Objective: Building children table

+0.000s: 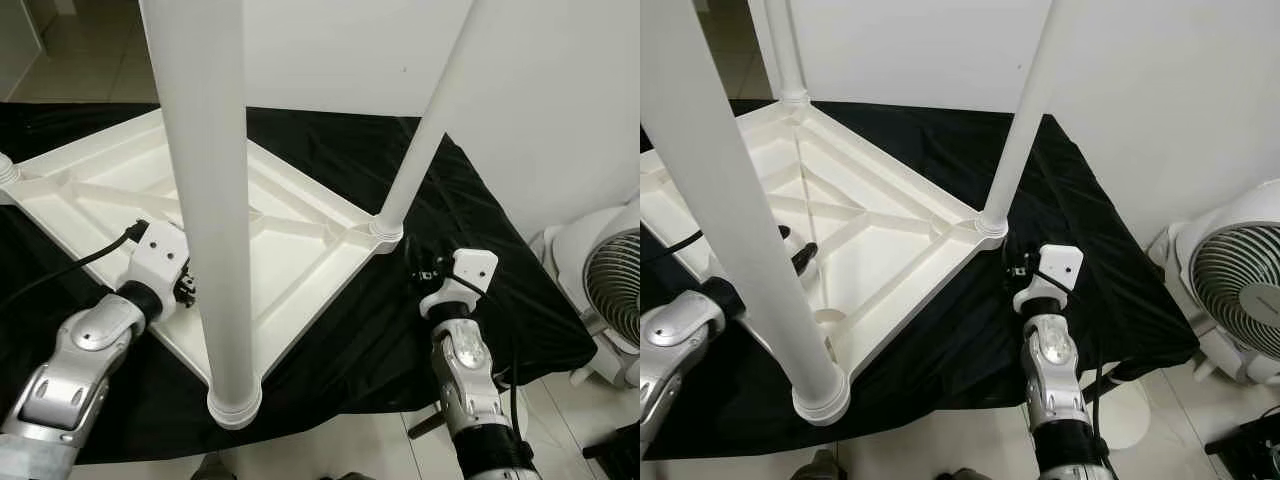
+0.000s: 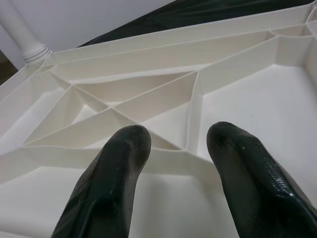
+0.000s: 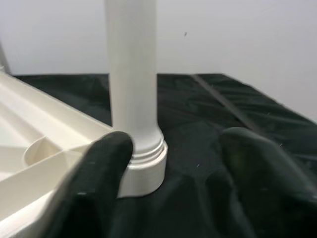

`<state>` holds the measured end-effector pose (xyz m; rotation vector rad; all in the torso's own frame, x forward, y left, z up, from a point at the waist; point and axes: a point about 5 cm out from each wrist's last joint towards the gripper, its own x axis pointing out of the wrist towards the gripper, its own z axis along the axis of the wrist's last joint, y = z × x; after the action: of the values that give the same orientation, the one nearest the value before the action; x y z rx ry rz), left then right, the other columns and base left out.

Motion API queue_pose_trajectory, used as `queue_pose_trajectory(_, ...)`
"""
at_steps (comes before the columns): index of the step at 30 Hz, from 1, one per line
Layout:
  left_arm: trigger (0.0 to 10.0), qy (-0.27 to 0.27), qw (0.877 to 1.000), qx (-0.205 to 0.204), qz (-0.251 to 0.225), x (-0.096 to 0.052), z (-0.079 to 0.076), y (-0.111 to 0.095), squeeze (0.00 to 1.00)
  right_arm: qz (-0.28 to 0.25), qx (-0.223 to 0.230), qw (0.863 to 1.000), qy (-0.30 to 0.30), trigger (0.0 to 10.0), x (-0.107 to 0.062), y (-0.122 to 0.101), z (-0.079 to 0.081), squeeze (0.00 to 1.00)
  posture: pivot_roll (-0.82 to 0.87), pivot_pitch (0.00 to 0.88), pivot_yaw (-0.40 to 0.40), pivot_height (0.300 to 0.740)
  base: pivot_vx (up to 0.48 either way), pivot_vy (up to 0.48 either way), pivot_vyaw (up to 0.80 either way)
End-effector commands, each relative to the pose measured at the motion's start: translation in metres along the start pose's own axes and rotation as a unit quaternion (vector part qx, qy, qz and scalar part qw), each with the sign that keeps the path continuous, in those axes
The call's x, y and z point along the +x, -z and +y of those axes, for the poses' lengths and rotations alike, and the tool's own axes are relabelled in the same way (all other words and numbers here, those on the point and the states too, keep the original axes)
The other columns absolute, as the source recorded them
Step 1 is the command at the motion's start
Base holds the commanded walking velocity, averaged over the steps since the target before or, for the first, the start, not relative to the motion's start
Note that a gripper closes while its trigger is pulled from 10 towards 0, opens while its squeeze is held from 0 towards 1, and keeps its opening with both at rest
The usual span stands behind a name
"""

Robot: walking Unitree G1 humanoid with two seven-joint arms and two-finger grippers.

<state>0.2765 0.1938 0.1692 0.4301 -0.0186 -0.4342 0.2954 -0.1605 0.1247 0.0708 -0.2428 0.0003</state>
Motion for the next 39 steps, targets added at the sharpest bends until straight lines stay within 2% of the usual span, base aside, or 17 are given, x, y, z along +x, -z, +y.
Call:
queue_pose_trajectory(1,10.0,0.009,1.0,0.004,-0.004,0.0,0.004,0.001,0.0,0.01,0.0,1.0,-0.002,10.0,-0.002,-0.001,-0.002,1.0,0.2,0.032,-0.079,0.74,0.0,0.0,0.0)
queue_pose_trajectory(2,10.0,0.015,1.0,0.003,-0.005,-0.001,0.008,0.002,0.0,0.016,-0.002,1.0,-0.009,10.0,-0.003,0.0,0.0,0.67,0.2,0.032,-0.079,0.74,0.0,0.0,0.0)
queue_pose_trajectory(4,10.0,0.028,0.999,0.012,-0.014,-0.004,0.01,0.001,0.0,0.022,-0.003,1.0,-0.014,10.0,-0.004,0.0,0.0,0.67,0.2,0.03,-0.08,0.74,0.0,0.0,0.0)
queue_pose_trajectory(5,10.0,0.049,0.998,0.016,-0.028,-0.009,0.015,0.0,0.0,0.027,-0.004,0.999,-0.02,10.0,-0.005,0.001,0.001,0.0,0.2,0.027,-0.08,0.74,0.0,0.0,0.0)
queue_pose_trajectory(7,10.0,0.081,0.995,0.009,-0.051,-0.017,0.021,-0.003,0.0,0.03,-0.008,0.999,-0.025,10.0,-0.005,0.001,0.0,0.0,0.2,0.025,-0.083,0.74,0.0,0.0,0.0)
queue_pose_trajectory(10,10.0,0.096,0.994,0.018,-0.049,-0.02,0.025,-0.002,0.0,0.034,-0.01,0.999,-0.034,10.0,-0.005,0.001,0.0,0.0,0.21,0.019,-0.084,0.74,0.0,0.0,0.0)
queue_pose_trajectory(12,10.0,0.11,0.993,0.031,-0.036,-0.021,0.027,0.002,0.0,0.038,-0.008,0.998,-0.046,10.0,-0.005,0.001,0.002,0.0,0.21,0.014,-0.085,0.74,0.0,0.0,0.0)
queue_pose_trajectory(13,10.0,0.124,0.991,0.051,-0.028,-0.021,0.026,0.004,0.0,0.041,-0.008,0.998,-0.054,10.0,-0.007,0.002,0.004,0.0,0.21,0.012,-0.086,0.74,0.0,0.0,0.0)
queue_pose_trajectory(16,10.0,0.145,0.987,0.065,-0.025,-0.021,0.023,0.006,0.0,0.045,-0.009,0.997,-0.056,10.0,-0.008,0.002,0.005,0.0,0.21,0.009,-0.088,0.74,0.0,0.0,0.0)
queue_pose_trajectory(19,10.0,0.175,0.979,0.099,-0.018,-0.022,0.022,0.009,0.0,0.05,-0.011,0.997,-0.058,10.0,-0.008,0.002,0.005,0.0,0.21,0.005,-0.088,0.74,0.0,0.0,0.0)
queue_pose_trajectory(22,10.0,0.175,0.977,0.122,-0.008,-0.018,0.028,0.014,0.0,0.052,-0.013,0.997,-0.058,10.0,-0.007,0.002,0.006,0.0,0.21,0.0,-0.088,0.74,0.0,0.0,0.0)
queue_pose_trajectory(26,10.0,0.196,0.96,0.194,0.041,-0.013,0.032,0.031,0.0,0.05,-0.011,0.997,-0.055,10.0,-0.004,0.001,0.007,0.0,0.21,0.0,-0.083,0.74,0.0,0.0,0.0)
queue_pose_trajectory(32,10.0,0.216,0.956,0.194,0.036,-0.011,0.032,0.03,0.0,0.051,-0.01,0.997,-0.056,10.0,-0.005,0.001,0.007,0.0,0.2,0.0,-0.077,0.74,0.0,0.0,0.0)
queue_pose_trajectory(35,10.0,0.241,0.947,0.207,0.039,-0.006,0.031,0.032,0.0,0.053,-0.009,0.997,-0.05,10.0,-0.002,0.002,0.006,0.0,0.21,0.0,-0.072,0.74,0.0,0.0,0.0)
queue_pose_trajectory(37,10.0,0.241,0.949,0.201,0.033,-0.004,0.031,0.03,0.0,0.052,-0.009,0.997,-0.048,10.0,-0.002,0.002,0.006,0.0,0.21,0.0,-0.072,0.74,0.0,0.0,0.0)
queue_pose_trajectory(39,10.0,0.236,0.955,0.179,0.024,0.0,0.033,0.025,0.0,0.05,-0.008,0.998,-0.046,10.0,0.0,0.001,0.007,0.0,0.21,0.0,-0.064,0.74,0.0,0.0,0.0)
